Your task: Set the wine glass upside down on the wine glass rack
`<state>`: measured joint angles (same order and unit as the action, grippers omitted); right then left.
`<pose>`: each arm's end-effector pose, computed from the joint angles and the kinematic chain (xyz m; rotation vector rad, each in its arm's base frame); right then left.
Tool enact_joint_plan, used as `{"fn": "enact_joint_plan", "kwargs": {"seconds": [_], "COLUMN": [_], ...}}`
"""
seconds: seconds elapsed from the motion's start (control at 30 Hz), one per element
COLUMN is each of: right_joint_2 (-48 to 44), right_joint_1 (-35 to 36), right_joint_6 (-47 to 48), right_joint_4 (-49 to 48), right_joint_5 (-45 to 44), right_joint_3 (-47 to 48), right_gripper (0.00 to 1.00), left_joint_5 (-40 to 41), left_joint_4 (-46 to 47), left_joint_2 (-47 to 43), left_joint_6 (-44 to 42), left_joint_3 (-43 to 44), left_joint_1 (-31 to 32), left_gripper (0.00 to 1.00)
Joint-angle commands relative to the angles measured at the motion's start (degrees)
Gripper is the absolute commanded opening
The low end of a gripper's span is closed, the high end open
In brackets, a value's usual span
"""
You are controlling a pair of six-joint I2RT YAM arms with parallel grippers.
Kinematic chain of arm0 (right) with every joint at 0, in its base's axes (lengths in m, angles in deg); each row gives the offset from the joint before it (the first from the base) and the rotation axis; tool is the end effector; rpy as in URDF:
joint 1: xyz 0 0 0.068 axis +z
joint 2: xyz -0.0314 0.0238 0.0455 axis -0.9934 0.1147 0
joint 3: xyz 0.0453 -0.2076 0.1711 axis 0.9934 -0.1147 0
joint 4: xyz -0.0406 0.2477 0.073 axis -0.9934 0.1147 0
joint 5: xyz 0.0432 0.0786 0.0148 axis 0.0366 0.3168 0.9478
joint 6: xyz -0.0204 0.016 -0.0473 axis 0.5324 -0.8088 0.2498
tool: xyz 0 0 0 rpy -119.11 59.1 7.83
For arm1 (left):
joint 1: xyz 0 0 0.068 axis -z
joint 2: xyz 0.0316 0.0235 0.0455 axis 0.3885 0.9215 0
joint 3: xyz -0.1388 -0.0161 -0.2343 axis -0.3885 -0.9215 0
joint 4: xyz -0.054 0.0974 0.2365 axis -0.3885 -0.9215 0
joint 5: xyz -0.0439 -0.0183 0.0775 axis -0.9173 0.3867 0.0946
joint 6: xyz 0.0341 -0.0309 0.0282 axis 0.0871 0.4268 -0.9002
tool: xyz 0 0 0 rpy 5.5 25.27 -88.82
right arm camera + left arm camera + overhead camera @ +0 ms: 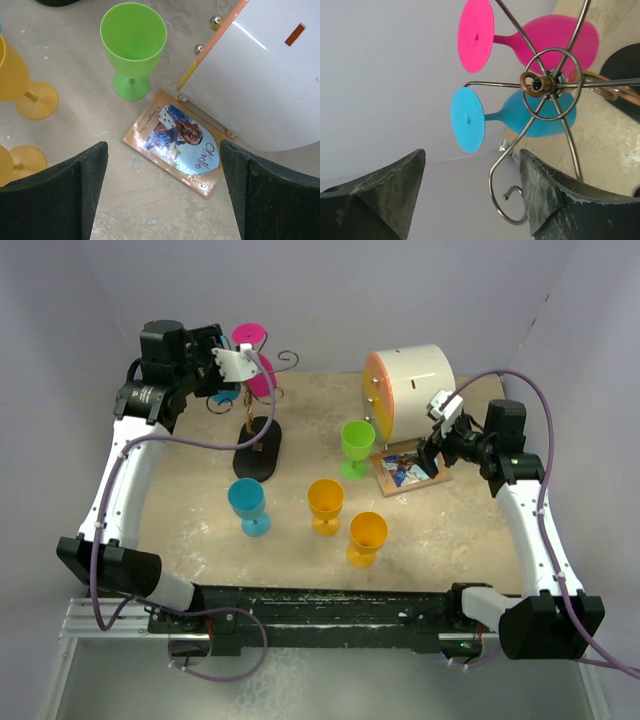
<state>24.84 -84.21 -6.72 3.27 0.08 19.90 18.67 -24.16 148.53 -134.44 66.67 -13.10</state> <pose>0.2475 0.0187 0.3592 -0.9148 1.7142 0.2990 0.3195 -0.0591 0.4570 1.3118 1.4898 0.5628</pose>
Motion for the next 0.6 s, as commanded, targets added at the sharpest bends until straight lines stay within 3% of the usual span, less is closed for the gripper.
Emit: {"fn": "enact_joint_plan", "kwargs": {"seconds": [0.0, 0.13, 0.27, 0.57], "right_joint_2": [-0.4, 0.1, 1.6, 5.9], "right_joint_1": [-0.4, -0.4, 0.5, 6.8], "right_joint_6": [-0.5, -2.4, -5.7, -4.3], "right_joint_4": [-2.0, -2.6, -2.8, -2.5], "right_joint_5": [2.1, 3.1, 4.2, 0.2], "right_joint_3": [0.2, 1.3, 4.1, 9.8], "right_gripper": [0.95, 0.95, 0.94, 0.91], "left_joint_5": [-4.9, -5.5, -5.7, 0.7], "left_joint_4": [-2.3, -1.5, 0.6, 3.0], "left_joint_2": [-4.5, -7.3, -10.0, -14.3], "left_joint_6": [8.1, 15.3, 24.1, 39.9], "left_joint_3": [2.8, 1.5, 0.4, -2.2], "left_joint_1": [-0.4, -0.3, -0.3, -0.4], "left_gripper": [0.8, 0.87, 1.0, 0.99]}}
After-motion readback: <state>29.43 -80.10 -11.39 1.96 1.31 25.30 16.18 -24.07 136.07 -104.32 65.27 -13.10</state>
